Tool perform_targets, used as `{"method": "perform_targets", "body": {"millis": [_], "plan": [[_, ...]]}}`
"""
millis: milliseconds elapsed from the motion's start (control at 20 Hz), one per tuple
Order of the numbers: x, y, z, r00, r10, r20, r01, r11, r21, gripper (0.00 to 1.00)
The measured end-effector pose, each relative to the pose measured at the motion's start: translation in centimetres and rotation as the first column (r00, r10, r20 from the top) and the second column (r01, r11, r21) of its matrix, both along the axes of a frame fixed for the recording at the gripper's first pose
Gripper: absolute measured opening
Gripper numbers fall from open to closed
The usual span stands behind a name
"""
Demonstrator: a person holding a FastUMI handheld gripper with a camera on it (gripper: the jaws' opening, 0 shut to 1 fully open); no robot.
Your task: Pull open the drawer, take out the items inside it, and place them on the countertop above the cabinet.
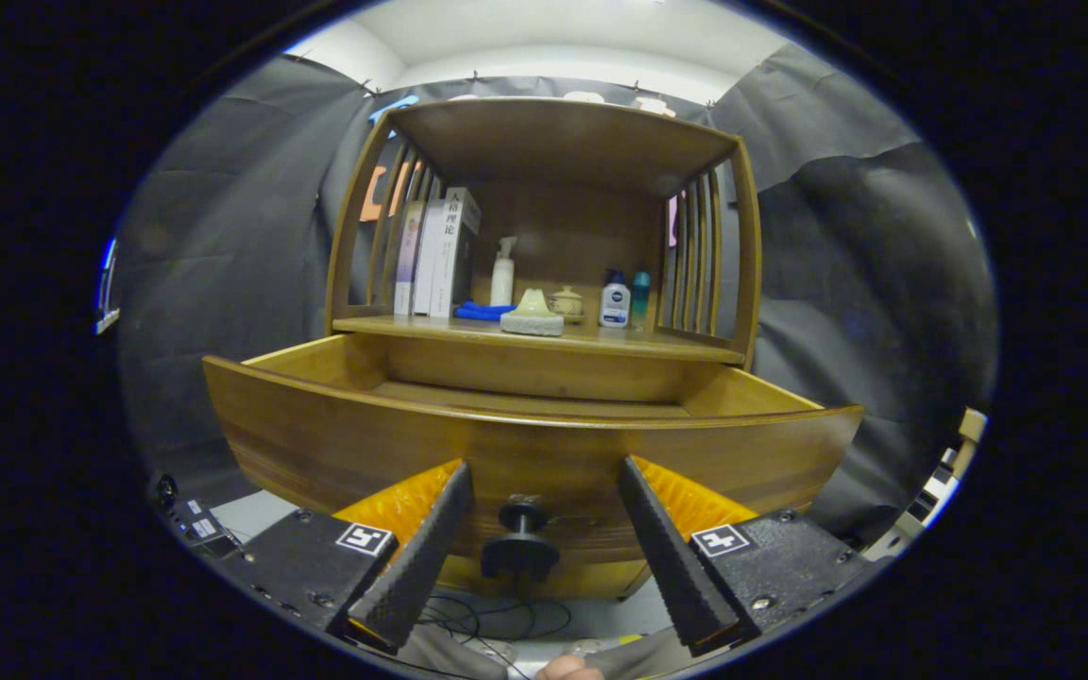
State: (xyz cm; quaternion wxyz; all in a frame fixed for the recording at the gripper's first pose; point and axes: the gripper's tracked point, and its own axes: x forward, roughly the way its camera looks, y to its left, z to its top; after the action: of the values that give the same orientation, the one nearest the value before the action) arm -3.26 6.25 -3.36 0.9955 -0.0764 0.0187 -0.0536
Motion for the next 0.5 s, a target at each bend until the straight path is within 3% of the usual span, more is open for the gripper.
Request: {"method": "perform_targets", "body": {"millis": [500], "plan": [[2.5, -0.1, 0.8, 1.0, 0.017, -0.019, -0.017, 1.0, 0.025, 1.0]]}}
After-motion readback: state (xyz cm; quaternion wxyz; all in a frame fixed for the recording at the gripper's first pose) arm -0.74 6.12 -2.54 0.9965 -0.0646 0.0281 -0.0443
